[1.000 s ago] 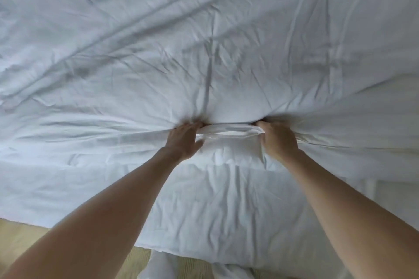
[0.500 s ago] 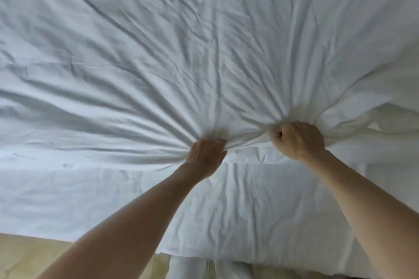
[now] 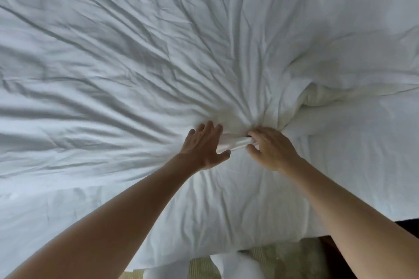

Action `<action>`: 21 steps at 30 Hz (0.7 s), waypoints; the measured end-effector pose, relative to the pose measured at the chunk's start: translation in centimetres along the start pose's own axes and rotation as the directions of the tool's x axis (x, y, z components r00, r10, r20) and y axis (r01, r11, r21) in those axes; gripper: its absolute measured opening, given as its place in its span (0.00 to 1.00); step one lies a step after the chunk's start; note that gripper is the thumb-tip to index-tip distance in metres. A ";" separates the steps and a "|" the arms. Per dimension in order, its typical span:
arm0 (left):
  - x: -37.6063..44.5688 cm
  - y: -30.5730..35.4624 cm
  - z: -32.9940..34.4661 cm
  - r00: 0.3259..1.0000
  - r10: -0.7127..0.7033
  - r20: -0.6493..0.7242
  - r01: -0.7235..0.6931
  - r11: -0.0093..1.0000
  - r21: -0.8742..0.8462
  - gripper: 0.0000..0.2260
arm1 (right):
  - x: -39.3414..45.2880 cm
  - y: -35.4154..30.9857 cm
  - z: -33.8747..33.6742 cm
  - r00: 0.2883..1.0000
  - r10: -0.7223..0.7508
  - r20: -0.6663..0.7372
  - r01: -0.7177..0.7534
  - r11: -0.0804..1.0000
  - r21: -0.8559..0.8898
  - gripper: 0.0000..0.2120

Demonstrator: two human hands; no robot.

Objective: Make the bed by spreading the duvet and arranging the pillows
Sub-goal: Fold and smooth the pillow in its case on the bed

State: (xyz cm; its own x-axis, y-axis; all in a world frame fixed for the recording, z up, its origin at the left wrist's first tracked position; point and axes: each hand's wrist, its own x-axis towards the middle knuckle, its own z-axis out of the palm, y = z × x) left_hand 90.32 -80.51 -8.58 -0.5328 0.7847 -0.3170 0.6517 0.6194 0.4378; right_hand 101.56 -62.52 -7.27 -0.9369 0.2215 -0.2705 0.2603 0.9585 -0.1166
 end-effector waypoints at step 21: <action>22.4 30.4 2.7 0.869 0.354 -0.344 -0.346 0.934 0.089 0.05 | -4.4 34.6 -5.5 0.849 0.473 -0.237 -0.372 0.852 0.368 0.10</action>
State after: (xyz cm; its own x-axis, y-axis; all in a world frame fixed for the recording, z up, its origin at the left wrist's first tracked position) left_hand 99.63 -44.02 -4.68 -0.4181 0.8925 0.1692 0.8410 0.3098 0.4436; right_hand 113.37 -29.30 -4.84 -0.7276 0.6836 -0.0578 0.6559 0.6683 -0.3509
